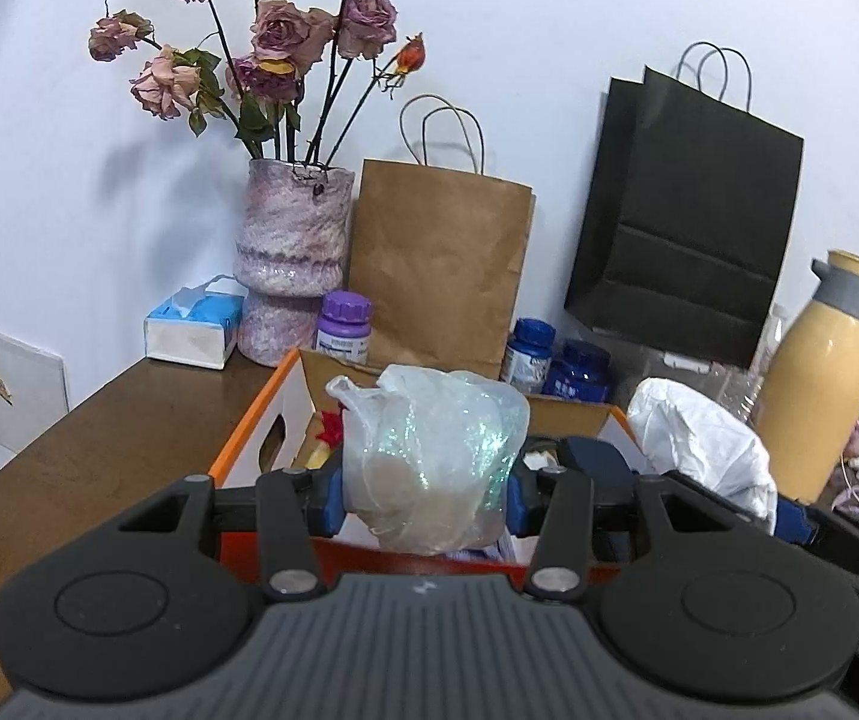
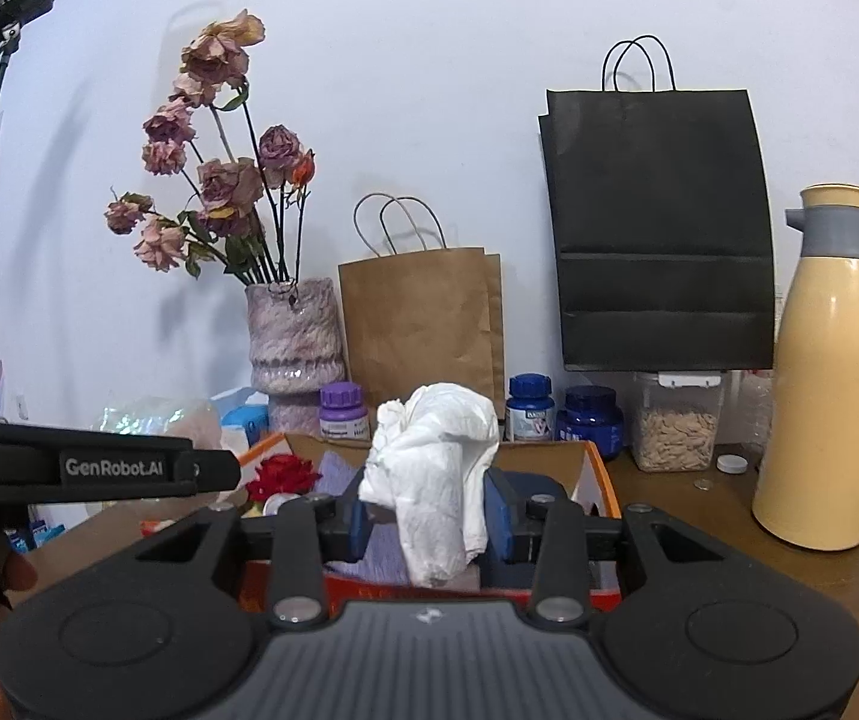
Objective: Flip cup upright
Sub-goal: 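Carry the plastic bag over the red box with the left tool while the right tool carries the cloth, then release the bag into the box with the left tool while the right tool releases the cloth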
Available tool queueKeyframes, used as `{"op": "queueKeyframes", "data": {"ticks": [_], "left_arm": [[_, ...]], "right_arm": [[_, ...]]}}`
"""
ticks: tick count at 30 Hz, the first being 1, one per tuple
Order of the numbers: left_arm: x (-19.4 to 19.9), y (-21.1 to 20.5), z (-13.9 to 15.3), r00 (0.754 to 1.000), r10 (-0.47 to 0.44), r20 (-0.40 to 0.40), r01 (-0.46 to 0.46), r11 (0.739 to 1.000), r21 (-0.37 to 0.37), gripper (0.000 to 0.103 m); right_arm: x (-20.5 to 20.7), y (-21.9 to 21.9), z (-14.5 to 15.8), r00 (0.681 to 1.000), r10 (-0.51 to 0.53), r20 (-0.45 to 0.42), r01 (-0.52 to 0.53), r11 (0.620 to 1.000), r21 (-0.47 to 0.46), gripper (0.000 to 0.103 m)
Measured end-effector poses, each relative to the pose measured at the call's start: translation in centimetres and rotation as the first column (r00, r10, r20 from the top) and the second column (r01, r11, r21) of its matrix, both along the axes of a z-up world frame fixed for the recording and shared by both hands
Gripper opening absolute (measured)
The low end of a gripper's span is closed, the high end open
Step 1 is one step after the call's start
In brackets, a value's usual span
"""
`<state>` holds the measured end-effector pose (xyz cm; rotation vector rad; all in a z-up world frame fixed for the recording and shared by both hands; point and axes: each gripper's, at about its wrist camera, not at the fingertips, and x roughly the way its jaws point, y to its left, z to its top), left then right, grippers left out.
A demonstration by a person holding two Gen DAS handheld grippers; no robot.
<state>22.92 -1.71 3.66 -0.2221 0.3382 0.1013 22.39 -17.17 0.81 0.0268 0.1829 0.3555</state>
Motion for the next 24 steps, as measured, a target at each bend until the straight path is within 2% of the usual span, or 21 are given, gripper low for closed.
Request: {"op": "queueKeyframes", "data": {"ticks": [13, 24], "left_arm": [[5.1, 2.2, 0.0, 0.999, 0.041, 0.005, -0.041, 0.999, -0.006, 0.047], [9.8, 3.4, -1.0, 0.998, 0.053, -0.015, -0.052, 0.998, 0.035, 0.047]], "right_arm": [[5.1, 2.7, 0.0, 1.0, 0.017, -0.002, -0.017, 1.0, -0.007, 0.036], [9.6, 4.5, -0.4, 0.998, 0.061, -0.032, -0.063, 0.997, -0.052, 0.037]]}}
